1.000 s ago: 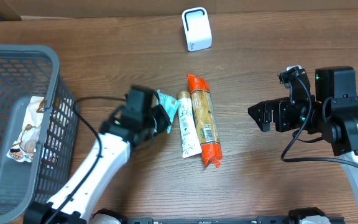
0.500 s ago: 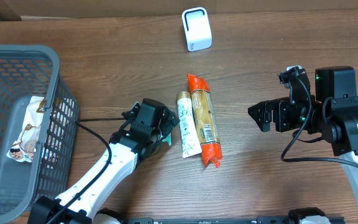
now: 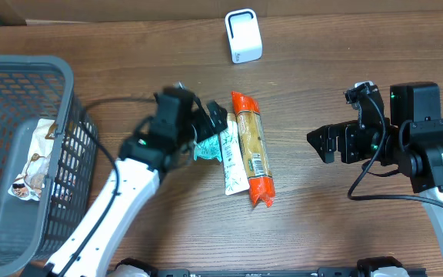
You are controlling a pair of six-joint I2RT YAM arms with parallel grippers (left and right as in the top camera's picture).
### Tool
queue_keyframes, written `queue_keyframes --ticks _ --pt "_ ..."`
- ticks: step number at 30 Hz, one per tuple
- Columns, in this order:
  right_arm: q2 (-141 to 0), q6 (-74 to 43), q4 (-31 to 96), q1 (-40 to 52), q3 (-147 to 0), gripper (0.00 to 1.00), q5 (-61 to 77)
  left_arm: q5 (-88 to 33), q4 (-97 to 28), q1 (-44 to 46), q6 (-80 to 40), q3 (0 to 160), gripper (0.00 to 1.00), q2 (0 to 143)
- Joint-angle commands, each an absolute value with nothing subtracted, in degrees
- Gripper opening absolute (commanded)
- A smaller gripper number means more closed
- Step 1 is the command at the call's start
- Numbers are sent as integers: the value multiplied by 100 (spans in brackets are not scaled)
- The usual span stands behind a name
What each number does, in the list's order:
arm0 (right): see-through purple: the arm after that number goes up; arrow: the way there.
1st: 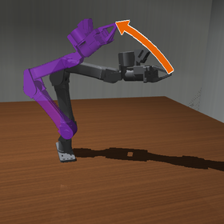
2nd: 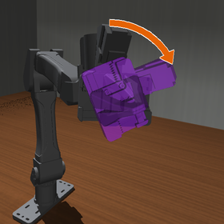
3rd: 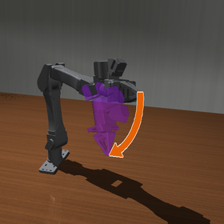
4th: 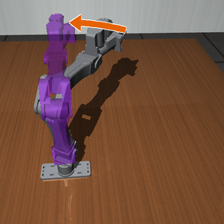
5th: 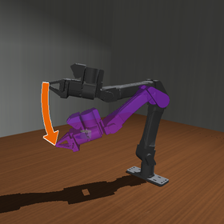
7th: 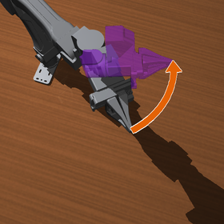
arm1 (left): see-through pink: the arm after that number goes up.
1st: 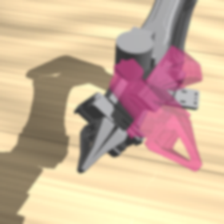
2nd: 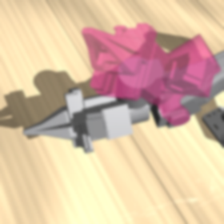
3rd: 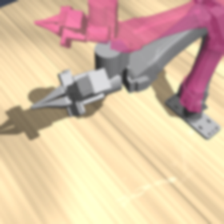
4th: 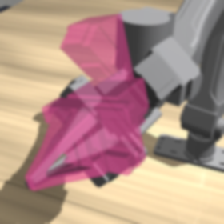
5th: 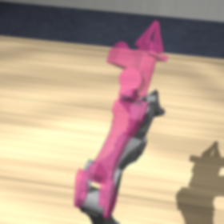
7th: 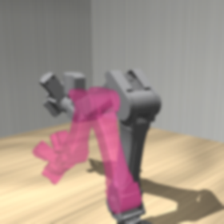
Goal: Scan the item barcode
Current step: 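Place the mint-green packet on the table left of the tube, then reach the left gripper back into the basket toward the remaining items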
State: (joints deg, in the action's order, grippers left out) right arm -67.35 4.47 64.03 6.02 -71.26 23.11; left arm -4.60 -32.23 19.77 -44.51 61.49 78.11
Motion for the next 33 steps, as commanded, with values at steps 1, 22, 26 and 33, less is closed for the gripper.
queue_keyframes --ticks 1,22,26,33 --pt "-6733 436 6377 598 -7273 100 2320 -386 -3854 1669 -3391 7105 100 7625" --pt "-6733 438 6379 598 -7273 100 2318 -202 -6899 -3844 -2786 8995 100 7811" --pt "-6733 436 6379 598 -7273 100 2318 -325 -6386 -4495 -2790 7975 100 7811" --pt "-6733 436 6379 598 -7273 100 2320 -296 -5520 -4923 -2790 6652 100 7813"
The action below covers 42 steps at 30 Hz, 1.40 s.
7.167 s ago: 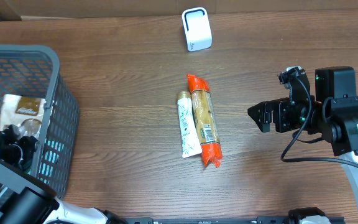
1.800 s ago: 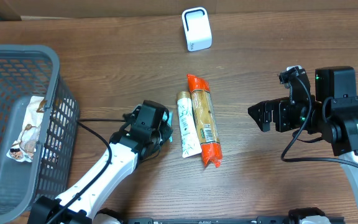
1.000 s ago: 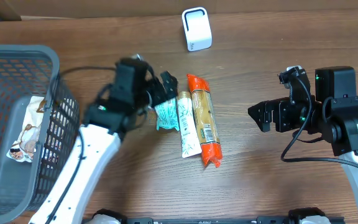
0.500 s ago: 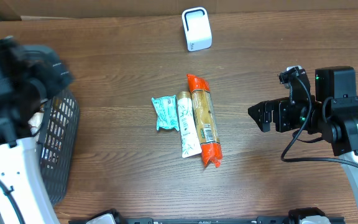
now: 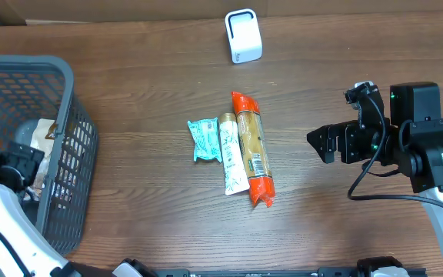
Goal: Scan the item barcode
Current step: 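Reach the left gripper back into the basket toward the remaining items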
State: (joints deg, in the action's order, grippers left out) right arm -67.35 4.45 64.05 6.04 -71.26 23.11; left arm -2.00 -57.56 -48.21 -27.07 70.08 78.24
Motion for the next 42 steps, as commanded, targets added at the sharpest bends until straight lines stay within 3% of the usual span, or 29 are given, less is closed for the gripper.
queue_keyframes --ticks 1,12,28,42 --pt "-6733 438 6381 598 -7273 100 2320 -298 -5347 -4950 -2790 6495 100 7813" --pt "-6733 438 6534 598 -7271 100 2316 -292 -3986 -4960 -1640 5887 100 8468" --pt "-6733 440 6528 598 -7271 100 2296 117 -4300 -5339 -2156 5957 100 9135" --pt "-6733 438 6532 598 -7271 100 2298 -198 -3684 -5393 -2075 5924 100 9714"
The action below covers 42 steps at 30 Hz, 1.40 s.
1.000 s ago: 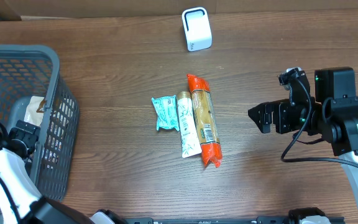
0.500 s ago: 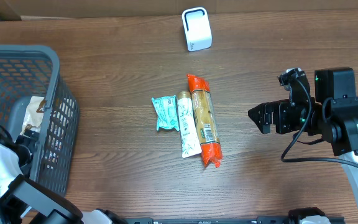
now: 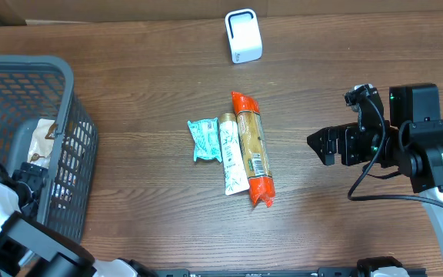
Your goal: Scan the item barcode
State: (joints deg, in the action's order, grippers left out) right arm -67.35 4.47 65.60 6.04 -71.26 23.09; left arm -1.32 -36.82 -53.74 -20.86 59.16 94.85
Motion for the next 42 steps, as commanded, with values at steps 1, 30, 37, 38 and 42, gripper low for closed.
queue_keyframes --ticks 1,30,37,38,42 --pt "-6733 438 6532 598 -7271 100 2298 -196 -3673 -5393 -2075 5924 100 9804" --pt "-7032 436 6484 598 -7271 100 2320 -3061 -2217 -5109 -1024 5929 53 10213" --pt "-7140 436 6486 598 -7273 100 2322 -3778 -2226 -5109 -1026 6073 12 10193" --pt "-7146 436 6486 598 -7271 100 2320 -3889 -2241 -5109 -1028 6099 5 10171" --pt "-7150 436 6484 598 -7271 100 2320 -4104 -2281 -5111 -1304 6237 4 9992"
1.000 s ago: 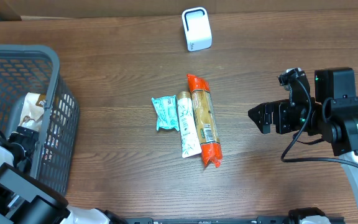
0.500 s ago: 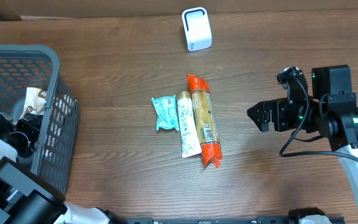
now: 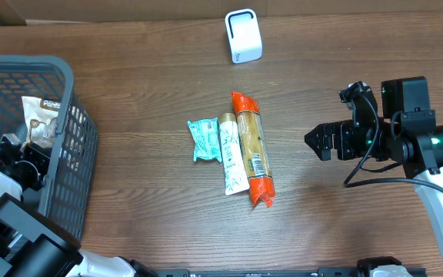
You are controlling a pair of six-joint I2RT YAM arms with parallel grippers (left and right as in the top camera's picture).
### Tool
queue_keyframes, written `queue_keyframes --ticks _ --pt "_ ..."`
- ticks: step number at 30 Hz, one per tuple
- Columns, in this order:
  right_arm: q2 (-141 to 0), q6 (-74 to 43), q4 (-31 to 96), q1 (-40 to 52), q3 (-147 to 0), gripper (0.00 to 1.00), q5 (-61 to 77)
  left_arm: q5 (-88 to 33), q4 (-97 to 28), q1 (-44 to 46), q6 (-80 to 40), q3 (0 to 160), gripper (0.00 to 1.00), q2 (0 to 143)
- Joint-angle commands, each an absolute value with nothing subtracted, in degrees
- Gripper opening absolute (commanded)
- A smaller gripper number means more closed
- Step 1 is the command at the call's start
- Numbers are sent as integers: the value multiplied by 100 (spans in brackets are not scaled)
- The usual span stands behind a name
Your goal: Scan the item barcode
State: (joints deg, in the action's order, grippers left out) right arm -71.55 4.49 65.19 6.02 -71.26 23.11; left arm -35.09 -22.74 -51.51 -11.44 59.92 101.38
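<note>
A beige and brown snack bag [image 3: 40,115] stands raised inside the grey basket [image 3: 61,71] at the left. My left gripper [image 3: 23,151] is inside the basket just below the bag and looks shut on its lower edge. The white scanner [image 3: 243,36] stands at the back middle of the table. My right gripper [image 3: 320,144] hovers open at the right, pointing left, with nothing in it.
Three packets lie side by side mid-table: a teal one [image 3: 201,139], a white and green one [image 3: 231,160] and a long orange one [image 3: 252,150]. The basket's mesh wall [image 3: 71,177] rises between my left arm and the packets.
The snack bag sits higher and further back in the basket, and my left gripper has moved up with it. My right arm has shifted slightly to the left.
My left gripper was first at the teal packet mid-table. Then it was over by the basket, with the three packets left lying on the table. Then it was low inside the basket by the snack bag. Now the bag stands raised above it.
</note>
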Motion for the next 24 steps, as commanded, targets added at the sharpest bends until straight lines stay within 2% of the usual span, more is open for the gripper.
queue_keyframes --ticks 1,24 --pt "-7150 436 6484 598 -7271 100 2320 -4104 -2327 -5111 -1385 6281 4 9920" --pt "-7150 436 6486 598 -7271 100 2320 -4049 -3304 -5249 -2165 6521 4 6543"
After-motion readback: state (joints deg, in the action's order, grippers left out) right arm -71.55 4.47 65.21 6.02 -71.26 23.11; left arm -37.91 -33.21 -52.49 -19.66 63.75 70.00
